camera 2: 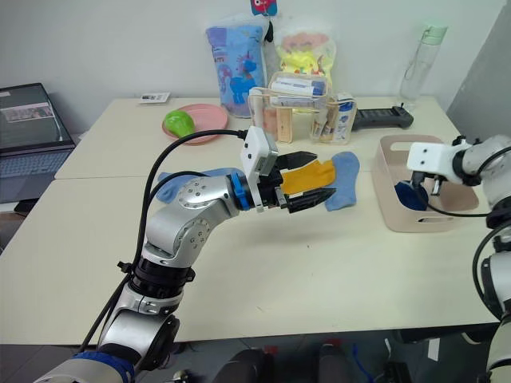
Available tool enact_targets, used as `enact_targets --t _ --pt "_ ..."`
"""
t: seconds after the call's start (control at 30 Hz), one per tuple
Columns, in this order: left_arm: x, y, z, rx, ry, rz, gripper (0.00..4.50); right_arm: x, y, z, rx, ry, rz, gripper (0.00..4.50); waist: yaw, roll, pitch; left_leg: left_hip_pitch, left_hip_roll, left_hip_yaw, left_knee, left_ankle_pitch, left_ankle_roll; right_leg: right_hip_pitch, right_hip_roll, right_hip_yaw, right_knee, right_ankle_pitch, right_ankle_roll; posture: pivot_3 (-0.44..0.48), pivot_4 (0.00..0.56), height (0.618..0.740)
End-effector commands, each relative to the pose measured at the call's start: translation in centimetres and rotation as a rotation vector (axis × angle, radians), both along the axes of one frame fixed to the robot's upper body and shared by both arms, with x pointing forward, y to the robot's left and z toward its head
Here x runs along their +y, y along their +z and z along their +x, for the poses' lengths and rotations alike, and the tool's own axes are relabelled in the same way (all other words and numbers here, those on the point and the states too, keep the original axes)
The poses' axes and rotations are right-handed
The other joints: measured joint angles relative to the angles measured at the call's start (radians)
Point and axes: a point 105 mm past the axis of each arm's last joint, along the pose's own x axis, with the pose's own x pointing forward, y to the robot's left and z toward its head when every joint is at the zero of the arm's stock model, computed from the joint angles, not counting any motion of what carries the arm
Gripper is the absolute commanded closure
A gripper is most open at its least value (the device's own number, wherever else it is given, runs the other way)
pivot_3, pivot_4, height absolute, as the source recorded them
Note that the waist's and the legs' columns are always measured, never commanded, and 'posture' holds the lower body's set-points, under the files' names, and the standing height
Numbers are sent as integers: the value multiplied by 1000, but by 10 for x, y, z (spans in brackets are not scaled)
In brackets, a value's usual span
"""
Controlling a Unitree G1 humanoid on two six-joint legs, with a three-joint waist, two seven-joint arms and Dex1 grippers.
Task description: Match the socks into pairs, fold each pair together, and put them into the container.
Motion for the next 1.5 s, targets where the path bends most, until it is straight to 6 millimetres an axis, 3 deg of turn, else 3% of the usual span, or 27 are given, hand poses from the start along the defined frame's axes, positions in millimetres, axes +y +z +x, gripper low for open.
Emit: enact_targets --t 0.03,0.13,0.2,0.53,0.6,0.7,0.83,0.93,1.03,1.1,1.2,1.37,1.5 --pt "-2 12 -6 -60 -12 -9 0 -6 -7 0 2 -26 -1 4467 0 0 0 0 0 0 0 0 0 0 0 0 0 0 0 0 150 740" --pt "-2 11 -6 -59 -10 -6 0 -9 -15 -1 20 -48 -9 4467 0 0 0 0 0 0 0 0 0 0 0 0 -1 0 0 0 150 740" --pt "0 10 -6 -58 -4 -1 0 -11 -5 2 -16 -55 -3 4467 0 0 0 0 0 -1 2 0 0 1 0 -1 0 0 0 0 150 740" --pt "14 10 0 -66 41 4 0 -4 104 17 -413 -48 90 4467 0 0 0 -1 0 -1 2 0 0 0 0 0 0 0 0 0 150 740" --pt "23 10 4 -82 82 6 0 10 122 19 -483 -14 205 4307 0 0 0 -1 0 -1 2 0 0 0 0 0 0 0 0 0 150 740" --pt "56 3 21 -94 261 -7 0 59 139 18 -530 110 589 3551 -14 0 0 0 0 0 2 0 0 0 0 0 0 0 0 0 150 740" --pt "90 -15 25 -81 418 8 0 105 119 -2 -473 141 886 2125 -20 1 -1 -1 2 -4 4 0 0 0 1 -3 0 0 0 0 150 740" --pt "120 -32 23 -58 555 15 0 140 87 -31 -389 122 1060 1037 -16 1 -1 -5 1 -5 4 0 0 -2 1 -3 0 0 0 0 150 740" --pt "136 -45 18 -35 629 17 0 157 63 -50 -324 94 1138 40 0 1 -1 -5 0 -6 5 0 0 -2 0 -3 1 0 0 0 150 740" --pt "145 -56 12 -4 672 16 0 163 43 -61 -287 70 1149 40 8 1 -1 -4 -1 -6 6 0 0 -1 0 -3 1 1 1 0 150 740" --pt "175 -98 -13 93 827 14 0 153 -15 -83 -286 -38 1116 40 10 -1 -9 -2 -1 -6 3 -2 1 1 0 -2 -2 1 2 0 150 740" --pt "199 -127 -40 163 960 10 0 143 -65 -125 -243 -126 1088 40 12 2 -6 -2 -1 -5 5 -2 1 1 0 -1 1 1 1 0 150 740" --pt "205 -140 -53 184 991 40 0 140 -79 -145 -230 -180 1086 40 13 2 -7 3 0 -5 4 -3 3 4 1 -1 0 1 2 0 150 740"
